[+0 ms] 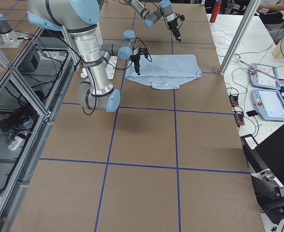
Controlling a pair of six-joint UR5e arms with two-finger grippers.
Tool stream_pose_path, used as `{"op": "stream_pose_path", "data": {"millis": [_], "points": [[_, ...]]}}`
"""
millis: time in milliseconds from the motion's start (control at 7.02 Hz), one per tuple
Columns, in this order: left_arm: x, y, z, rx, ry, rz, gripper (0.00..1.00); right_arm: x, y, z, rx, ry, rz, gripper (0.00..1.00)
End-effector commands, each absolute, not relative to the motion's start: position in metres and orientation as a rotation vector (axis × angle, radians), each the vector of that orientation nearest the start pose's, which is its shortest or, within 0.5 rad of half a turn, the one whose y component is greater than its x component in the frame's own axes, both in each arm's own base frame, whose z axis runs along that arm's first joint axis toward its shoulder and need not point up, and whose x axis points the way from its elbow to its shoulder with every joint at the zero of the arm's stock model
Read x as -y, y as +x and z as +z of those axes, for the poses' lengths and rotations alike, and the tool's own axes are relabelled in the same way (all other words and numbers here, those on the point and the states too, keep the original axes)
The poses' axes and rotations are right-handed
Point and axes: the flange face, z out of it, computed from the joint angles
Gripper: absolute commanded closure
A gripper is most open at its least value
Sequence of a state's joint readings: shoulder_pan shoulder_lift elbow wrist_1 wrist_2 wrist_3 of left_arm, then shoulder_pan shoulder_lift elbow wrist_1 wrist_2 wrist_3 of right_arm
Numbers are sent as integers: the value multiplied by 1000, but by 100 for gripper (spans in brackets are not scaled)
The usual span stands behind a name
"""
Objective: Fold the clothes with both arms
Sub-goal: 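Lower the right gripper onto the folded shirt's collar side edge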
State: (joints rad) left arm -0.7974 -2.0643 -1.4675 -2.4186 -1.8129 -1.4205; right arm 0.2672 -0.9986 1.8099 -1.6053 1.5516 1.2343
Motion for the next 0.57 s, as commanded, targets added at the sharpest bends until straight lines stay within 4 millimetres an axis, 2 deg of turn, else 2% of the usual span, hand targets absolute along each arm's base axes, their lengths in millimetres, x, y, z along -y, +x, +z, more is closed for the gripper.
{"op": "stream_pose_path", "data": {"millis": [0,427], "points": [[567,402,333,-1191,372,-414,0,302,-608,246,678,283,-208,0],[566,402,332,-1193,371,-413,0,305,-603,264,644,285,-247,0]]}}
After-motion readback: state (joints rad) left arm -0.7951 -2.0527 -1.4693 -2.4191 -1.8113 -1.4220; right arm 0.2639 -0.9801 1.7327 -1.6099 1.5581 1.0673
